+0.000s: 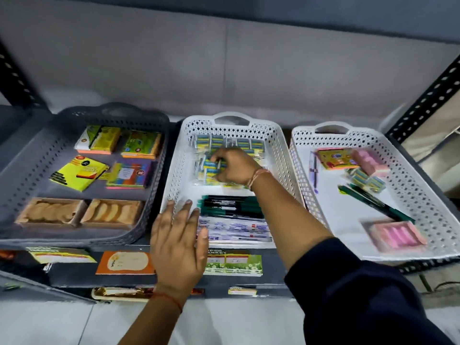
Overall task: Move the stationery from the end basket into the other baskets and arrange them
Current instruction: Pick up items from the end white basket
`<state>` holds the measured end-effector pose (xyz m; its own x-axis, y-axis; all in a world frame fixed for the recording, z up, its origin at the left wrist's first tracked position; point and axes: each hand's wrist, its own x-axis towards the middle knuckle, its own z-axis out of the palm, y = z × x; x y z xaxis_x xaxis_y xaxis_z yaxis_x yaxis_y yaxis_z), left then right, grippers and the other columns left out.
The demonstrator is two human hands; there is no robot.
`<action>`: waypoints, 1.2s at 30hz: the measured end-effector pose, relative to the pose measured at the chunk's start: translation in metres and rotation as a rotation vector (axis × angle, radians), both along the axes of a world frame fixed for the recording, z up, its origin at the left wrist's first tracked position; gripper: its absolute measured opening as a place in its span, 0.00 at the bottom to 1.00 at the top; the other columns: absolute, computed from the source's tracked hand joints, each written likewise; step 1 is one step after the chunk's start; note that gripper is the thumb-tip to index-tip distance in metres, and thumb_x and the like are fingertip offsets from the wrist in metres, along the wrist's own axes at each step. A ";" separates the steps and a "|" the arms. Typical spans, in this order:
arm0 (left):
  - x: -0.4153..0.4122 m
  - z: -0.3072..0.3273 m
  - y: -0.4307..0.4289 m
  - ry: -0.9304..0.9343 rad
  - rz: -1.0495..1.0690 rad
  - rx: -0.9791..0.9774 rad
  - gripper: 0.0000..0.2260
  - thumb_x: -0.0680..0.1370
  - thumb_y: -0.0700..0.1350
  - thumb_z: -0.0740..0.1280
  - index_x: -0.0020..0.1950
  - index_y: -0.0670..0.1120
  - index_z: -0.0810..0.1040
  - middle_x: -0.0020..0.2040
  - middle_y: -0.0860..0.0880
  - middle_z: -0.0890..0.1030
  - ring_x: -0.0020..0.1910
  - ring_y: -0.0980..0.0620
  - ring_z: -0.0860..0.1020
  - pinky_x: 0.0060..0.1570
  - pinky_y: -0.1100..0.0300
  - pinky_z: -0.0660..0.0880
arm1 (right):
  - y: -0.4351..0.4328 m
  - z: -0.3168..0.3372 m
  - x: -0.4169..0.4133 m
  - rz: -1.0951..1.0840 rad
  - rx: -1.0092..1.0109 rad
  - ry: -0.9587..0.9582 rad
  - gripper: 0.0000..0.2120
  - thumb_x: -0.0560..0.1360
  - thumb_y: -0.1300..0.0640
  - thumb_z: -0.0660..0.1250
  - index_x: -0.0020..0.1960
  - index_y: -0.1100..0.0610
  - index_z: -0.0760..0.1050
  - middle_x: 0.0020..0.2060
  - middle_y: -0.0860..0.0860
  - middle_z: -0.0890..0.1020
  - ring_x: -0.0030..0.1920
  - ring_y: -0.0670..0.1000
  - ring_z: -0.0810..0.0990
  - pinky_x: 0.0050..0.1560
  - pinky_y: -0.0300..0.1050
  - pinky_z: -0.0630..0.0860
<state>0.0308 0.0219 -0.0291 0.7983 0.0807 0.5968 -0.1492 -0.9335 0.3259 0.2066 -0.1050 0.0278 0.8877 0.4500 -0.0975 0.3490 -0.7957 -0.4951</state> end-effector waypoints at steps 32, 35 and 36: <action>-0.001 0.022 -0.103 -0.086 -0.070 0.205 0.24 0.80 0.51 0.50 0.51 0.40 0.83 0.51 0.43 0.84 0.54 0.40 0.80 0.63 0.54 0.63 | -0.287 -0.008 -0.017 -0.918 0.066 -0.015 0.24 0.77 0.61 0.62 0.72 0.57 0.62 0.61 0.54 0.77 0.56 0.53 0.79 0.35 0.24 0.72; 0.000 0.022 -0.102 -0.094 -0.068 0.205 0.24 0.80 0.51 0.50 0.51 0.40 0.83 0.52 0.43 0.84 0.55 0.41 0.80 0.59 0.51 0.65 | -0.289 -0.009 -0.018 -0.818 -0.119 -0.011 0.31 0.73 0.58 0.68 0.73 0.54 0.60 0.60 0.54 0.79 0.54 0.54 0.79 0.37 0.27 0.75; 0.000 0.021 -0.102 -0.088 -0.070 0.208 0.24 0.80 0.51 0.50 0.51 0.40 0.83 0.52 0.43 0.84 0.55 0.41 0.80 0.59 0.51 0.65 | -0.286 -0.007 -0.020 -0.768 -0.169 -0.029 0.35 0.71 0.56 0.71 0.73 0.48 0.59 0.57 0.54 0.80 0.53 0.54 0.79 0.48 0.33 0.77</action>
